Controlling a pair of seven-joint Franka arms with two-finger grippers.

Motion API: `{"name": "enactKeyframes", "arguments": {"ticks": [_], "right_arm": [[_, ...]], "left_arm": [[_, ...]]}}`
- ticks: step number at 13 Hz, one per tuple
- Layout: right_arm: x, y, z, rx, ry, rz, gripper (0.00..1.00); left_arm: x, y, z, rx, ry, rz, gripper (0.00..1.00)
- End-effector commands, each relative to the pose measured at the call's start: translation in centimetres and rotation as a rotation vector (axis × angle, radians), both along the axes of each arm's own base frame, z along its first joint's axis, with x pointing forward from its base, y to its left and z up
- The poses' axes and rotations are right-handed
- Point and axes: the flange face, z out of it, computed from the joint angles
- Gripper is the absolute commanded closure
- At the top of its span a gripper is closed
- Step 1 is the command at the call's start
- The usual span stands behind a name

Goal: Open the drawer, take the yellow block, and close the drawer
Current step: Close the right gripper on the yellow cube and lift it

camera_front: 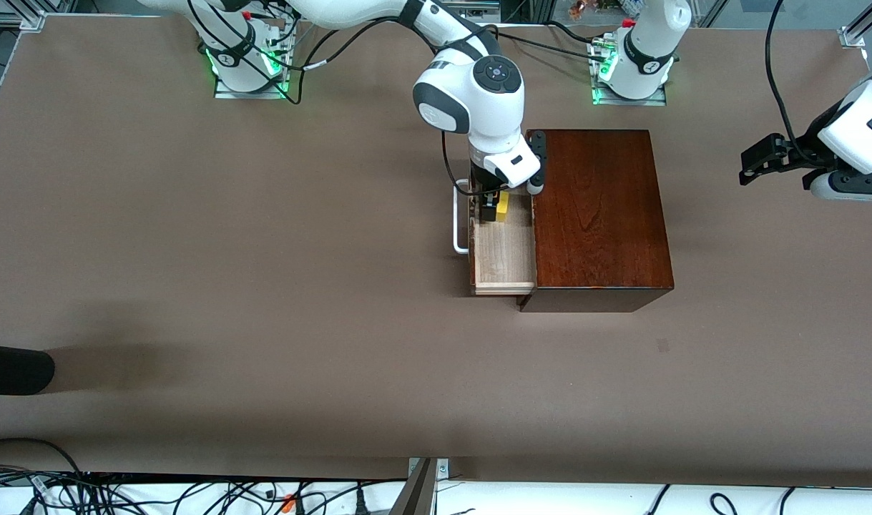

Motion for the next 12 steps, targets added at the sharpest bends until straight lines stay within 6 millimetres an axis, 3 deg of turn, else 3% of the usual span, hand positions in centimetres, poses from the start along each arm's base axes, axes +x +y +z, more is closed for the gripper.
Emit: {"name": "enactKeyframes", "arguments": {"ticks": [1,3,5,7,9,12], "right_arm": [[0.0,0.6,0.2,-0.008,-0.017,0.006,0.86],[0.3,0.4,0.8,-0.004,-0.018,0.001,1.00],[0.5,0.0,1.7,-0.025,-0.006,-0.011,1.00],[1.2,-0.2,4.4,-0.040,0.002,-0.030,1.00],[2.1,-1.6,8.9,-0.020,0.019,-0.071,1.00],[6.1,-6.9,15.1,0.047,0.066,-0.181,1.00]], "left_arm": [[0.4,-0.4,0.2,-0.015,0.008,-0.001,0.00],[0.4,-0.4,0.2,-0.015,0.010,-0.002,0.00],[0.4,-0.6,0.0,-0.018,0.013,-0.002,0.00],[0.4,-0.4,0.1,-0.018,0.011,-0.001,0.00],[0.4,0.2,0.2,-0.021,0.010,0.007,0.00],[0.4,0.1,0.1,-0.021,0.013,0.007,0.00]]}}
